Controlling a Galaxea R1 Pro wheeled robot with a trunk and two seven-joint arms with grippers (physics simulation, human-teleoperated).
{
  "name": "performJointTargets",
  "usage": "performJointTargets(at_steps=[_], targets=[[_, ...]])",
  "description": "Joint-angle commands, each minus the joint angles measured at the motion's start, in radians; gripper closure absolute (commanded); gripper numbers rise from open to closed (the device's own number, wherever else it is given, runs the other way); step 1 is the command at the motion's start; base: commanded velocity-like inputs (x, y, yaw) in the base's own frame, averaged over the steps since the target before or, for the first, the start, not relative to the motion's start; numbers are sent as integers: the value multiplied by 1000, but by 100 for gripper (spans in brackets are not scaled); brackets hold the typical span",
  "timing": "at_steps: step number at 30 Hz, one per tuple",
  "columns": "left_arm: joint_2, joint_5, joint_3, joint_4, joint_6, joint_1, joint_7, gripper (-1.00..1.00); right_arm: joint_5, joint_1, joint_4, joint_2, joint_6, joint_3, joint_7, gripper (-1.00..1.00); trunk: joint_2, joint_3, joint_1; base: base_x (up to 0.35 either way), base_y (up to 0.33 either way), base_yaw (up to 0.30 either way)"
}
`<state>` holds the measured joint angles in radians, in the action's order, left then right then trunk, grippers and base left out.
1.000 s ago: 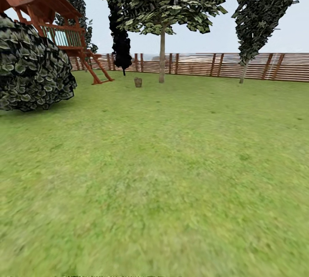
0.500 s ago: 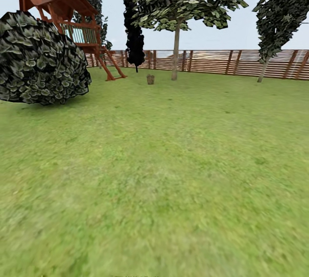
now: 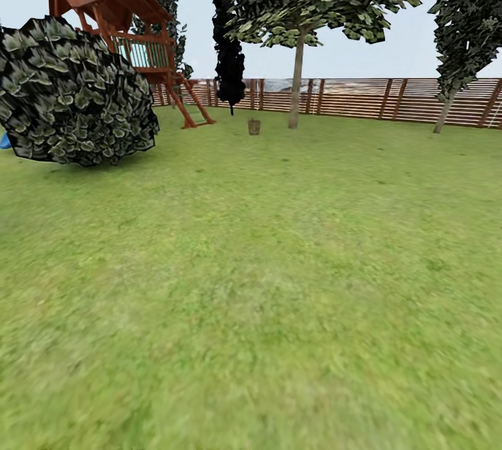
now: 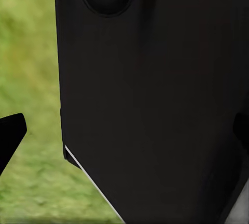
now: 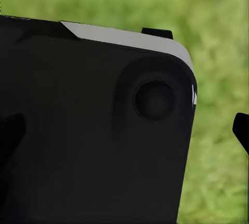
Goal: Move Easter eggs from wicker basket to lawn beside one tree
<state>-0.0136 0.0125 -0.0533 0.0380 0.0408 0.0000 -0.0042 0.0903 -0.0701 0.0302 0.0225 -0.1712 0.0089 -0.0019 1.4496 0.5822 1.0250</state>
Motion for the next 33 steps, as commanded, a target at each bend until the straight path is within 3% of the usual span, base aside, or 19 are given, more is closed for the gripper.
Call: performJointTargets(at_steps=[1, 4, 7, 26, 33], targets=[[0, 1, -5, 0, 2, 0, 0, -100, 19, 0, -1, 0, -2, 1, 0, -100, 0, 1, 0, 0, 0, 0], [0, 1, -5, 0, 2, 0, 0, -100, 62, 0, -1, 0, -4, 2, -1, -100, 0, 1, 0, 0, 0, 0], [0, 1, -6, 0, 2, 0, 0, -100, 80, 0, 0, 1, -6, 2, -1, -100, 0, 1, 0, 66, 32, 0], [0, 1, -5, 0, 1, 0, 0, -100, 75, 0, 1, 1, -5, -4, -1, -100, 0, 1, 0, 302, 91, -1], [0, 1, -5, 0, 2, 0, 0, -100, 74, 0, 1, 1, -4, -6, -1, -100, 0, 1, 0, 322, 106, -205]])
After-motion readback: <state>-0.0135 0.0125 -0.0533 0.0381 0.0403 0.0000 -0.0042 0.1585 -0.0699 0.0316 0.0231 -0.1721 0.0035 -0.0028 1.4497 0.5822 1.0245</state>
